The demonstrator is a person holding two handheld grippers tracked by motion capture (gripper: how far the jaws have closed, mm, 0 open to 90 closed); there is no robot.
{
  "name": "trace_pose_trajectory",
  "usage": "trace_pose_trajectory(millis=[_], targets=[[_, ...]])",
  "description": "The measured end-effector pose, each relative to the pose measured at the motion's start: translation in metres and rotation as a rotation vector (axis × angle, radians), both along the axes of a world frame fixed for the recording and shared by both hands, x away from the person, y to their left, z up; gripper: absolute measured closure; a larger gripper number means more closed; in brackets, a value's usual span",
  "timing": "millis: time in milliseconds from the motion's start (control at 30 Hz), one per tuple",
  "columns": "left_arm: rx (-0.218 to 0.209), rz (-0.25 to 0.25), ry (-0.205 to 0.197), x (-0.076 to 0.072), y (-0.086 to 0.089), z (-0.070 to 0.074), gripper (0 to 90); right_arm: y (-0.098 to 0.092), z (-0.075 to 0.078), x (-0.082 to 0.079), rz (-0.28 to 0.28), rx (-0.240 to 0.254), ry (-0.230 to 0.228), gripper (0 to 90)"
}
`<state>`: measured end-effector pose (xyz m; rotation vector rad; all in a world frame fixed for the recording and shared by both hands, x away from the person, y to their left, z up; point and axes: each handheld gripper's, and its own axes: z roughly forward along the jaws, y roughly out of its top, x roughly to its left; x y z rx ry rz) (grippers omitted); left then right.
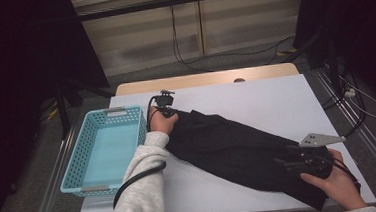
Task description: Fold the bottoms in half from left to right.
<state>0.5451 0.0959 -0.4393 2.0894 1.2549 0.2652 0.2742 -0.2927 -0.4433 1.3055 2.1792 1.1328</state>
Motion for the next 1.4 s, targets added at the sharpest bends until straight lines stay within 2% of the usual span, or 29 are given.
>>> trace_pose_trajectory(millis=[67, 100, 200, 233, 300, 400, 433, 500, 633, 700, 767, 833, 933, 1000, 1067, 1167, 1267, 1333, 1400], targets=[[0.0, 0.008, -0.023, 0.002, -0.002, 0.0, 90.0, -0.001, 0.0, 0.0, -0.005, 0.006, -0.001, 32.8], [0.008, 0.002, -0.026, 0.002, -0.002, -0.001, 90.0, -0.002, 0.0, 0.0, -0.006, 0.002, 0.0, 32.6], [0.014, -0.01, -0.069, 0.002, -0.003, -0.003, 88.5, -0.001, -0.001, 0.0, -0.004, 0.0, 0.003, 32.1], [0.017, -0.003, -0.088, 0.002, -0.003, -0.003, 81.2, -0.001, -0.002, 0.0, -0.001, -0.003, 0.003, 32.0], [0.0, -0.009, -0.091, -0.001, -0.003, -0.001, 69.2, -0.001, -0.001, 0.0, 0.0, -0.002, 0.001, 31.9], [0.001, -0.05, -0.097, -0.009, -0.008, 0.002, 64.4, 0.001, 0.001, -0.001, 0.007, 0.0, -0.005, 31.6], [-0.012, -0.056, -0.092, -0.012, -0.01, 0.002, 62.9, 0.002, 0.001, -0.001, 0.013, 0.001, -0.005, 31.6], [0.004, -0.076, -0.086, -0.016, -0.012, 0.001, 64.7, 0.003, 0.001, -0.001, 0.015, -0.003, -0.002, 31.4], [0.019, -0.071, -0.074, -0.018, -0.011, -0.007, 66.1, 0.005, 0.0, -0.002, 0.026, -0.005, 0.002, 31.2], [0.063, -0.046, -0.085, -0.018, -0.009, -0.01, 65.9, 0.005, 0.0, -0.001, 0.027, -0.008, 0.006, 31.1], [0.066, -0.035, -0.083, -0.016, -0.006, -0.013, 65.8, 0.005, 0.0, -0.001, 0.028, -0.006, 0.005, 31.1], [0.062, -0.04, -0.06, -0.015, -0.005, -0.017, 67.3, 0.005, 0.0, -0.002, 0.028, -0.004, 0.003, 31.0], [0.089, -0.032, -0.088, -0.011, -0.002, -0.017, 67.3, 0.005, 0.0, -0.001, 0.031, -0.003, 0.005, 30.9], [0.075, -0.031, -0.081, -0.008, -0.001, -0.019, 65.6, 0.006, -0.001, -0.001, 0.033, -0.007, 0.007, 30.9], [0.063, -0.037, -0.078, -0.006, -0.003, -0.019, 69.1, 0.006, -0.001, 0.0, 0.036, -0.011, 0.009, 31.9], [0.047, -0.046, -0.036, -0.005, -0.008, -0.017, 83.7, 0.006, -0.001, 0.0, 0.036, -0.01, 0.004, 31.8], [0.064, -0.029, -0.007, -0.003, -0.012, -0.014, 88.7, 0.006, 0.0, 0.0, 0.038, -0.006, -0.001, 31.8], [0.084, -0.027, -0.024, -0.001, -0.013, -0.012, 89.4, 0.006, 0.0, 0.0, 0.039, -0.008, -0.002, 31.8], [0.051, -0.006, -0.044, 0.001, -0.012, -0.008, 89.5, 0.006, 0.0, 0.0, 0.038, -0.007, -0.003, 31.7]])
